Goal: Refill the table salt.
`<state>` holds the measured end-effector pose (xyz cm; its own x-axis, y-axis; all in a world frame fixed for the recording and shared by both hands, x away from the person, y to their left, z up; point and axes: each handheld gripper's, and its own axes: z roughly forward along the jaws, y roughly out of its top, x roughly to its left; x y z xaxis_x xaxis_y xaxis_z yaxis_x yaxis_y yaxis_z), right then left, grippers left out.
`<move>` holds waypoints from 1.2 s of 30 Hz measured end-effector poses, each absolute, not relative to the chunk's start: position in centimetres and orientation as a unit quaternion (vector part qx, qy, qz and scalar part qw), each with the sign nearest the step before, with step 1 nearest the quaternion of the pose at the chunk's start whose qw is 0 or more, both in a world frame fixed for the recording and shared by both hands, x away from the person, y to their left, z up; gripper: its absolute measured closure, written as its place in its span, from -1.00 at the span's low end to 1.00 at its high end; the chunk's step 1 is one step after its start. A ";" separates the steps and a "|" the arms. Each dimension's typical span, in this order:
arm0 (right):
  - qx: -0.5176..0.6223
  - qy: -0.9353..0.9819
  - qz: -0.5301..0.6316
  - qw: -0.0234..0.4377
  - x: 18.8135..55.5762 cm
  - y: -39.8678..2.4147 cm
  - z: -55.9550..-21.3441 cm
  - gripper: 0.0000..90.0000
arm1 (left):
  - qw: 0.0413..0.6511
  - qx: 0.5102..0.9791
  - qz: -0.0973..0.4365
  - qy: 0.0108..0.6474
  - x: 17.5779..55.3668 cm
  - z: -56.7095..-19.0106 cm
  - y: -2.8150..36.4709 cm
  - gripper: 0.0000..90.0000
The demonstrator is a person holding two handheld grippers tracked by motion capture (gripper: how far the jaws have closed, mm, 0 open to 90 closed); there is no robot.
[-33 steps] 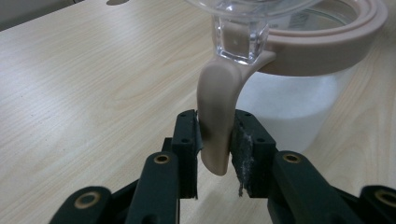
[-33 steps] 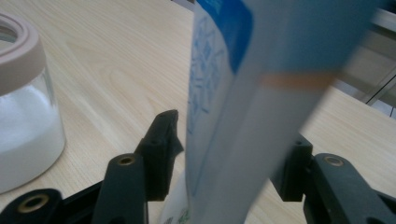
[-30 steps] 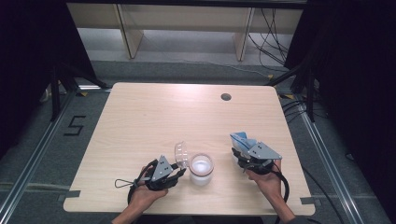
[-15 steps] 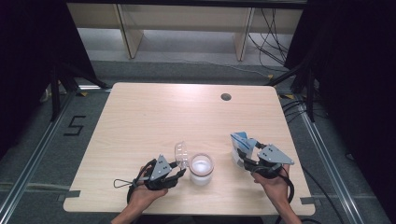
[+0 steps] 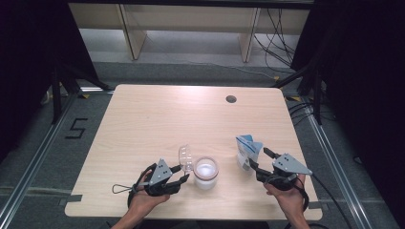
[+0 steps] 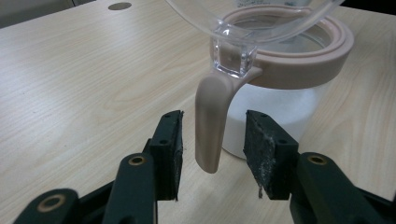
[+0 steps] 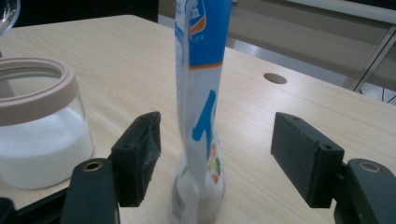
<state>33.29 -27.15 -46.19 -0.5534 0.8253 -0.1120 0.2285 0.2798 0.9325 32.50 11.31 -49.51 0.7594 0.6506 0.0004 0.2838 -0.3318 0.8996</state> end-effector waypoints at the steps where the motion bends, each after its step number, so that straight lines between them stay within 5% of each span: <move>1: 0.357 0.738 0.482 0.309 33.3 -27.2 -46.2 -0.24 | 0.498 0.795 0.184 0.294 32.5 -49.5 11.3 0.26; 23: 0.360 0.760 0.452 0.297 30.4 -29.0 -46.4 -0.30 | 0.524 0.769 0.190 0.314 32.0 -47.3 13.7 0.27; 36: 0.367 0.792 0.430 0.230 30.1 -28.6 -47.6 -0.57 | 0.527 0.766 0.181 0.322 31.7 -46.2 13.5 0.25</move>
